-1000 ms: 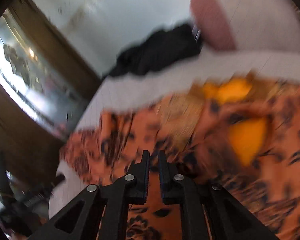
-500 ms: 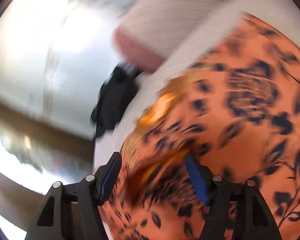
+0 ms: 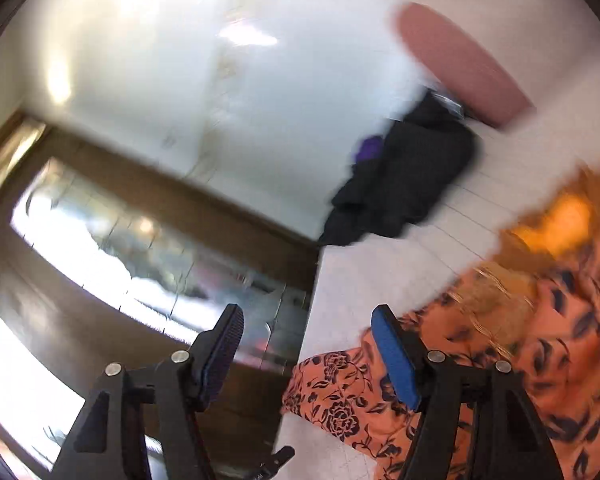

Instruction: Fold small clothes

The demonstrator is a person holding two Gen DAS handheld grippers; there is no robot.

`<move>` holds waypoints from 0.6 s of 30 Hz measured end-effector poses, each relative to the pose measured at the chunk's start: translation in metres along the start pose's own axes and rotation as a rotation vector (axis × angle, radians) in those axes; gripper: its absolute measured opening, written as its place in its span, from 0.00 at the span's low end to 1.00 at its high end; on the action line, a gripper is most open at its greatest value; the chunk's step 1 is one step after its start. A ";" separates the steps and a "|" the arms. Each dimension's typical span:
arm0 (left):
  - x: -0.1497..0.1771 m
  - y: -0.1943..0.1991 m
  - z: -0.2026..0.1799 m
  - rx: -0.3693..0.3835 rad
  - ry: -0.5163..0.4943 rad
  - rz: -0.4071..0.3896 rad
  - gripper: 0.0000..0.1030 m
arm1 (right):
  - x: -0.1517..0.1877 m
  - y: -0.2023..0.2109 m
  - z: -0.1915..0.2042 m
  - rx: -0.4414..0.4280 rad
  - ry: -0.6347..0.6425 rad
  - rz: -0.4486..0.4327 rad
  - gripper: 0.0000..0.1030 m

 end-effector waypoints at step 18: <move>-0.001 -0.001 0.004 0.014 0.030 0.025 1.00 | 0.037 0.018 -0.135 0.414 -0.233 0.043 0.69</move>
Point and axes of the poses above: each gripper's, at about its wrist camera, not at the fingertips, and y roughly against the way its jaws point, z to its left, x to its underside, the point moved 5 cm from there along -y, roughly the way its jaws point, and after that the axes turned 7 degrees about -z, right-handed, at the moved point
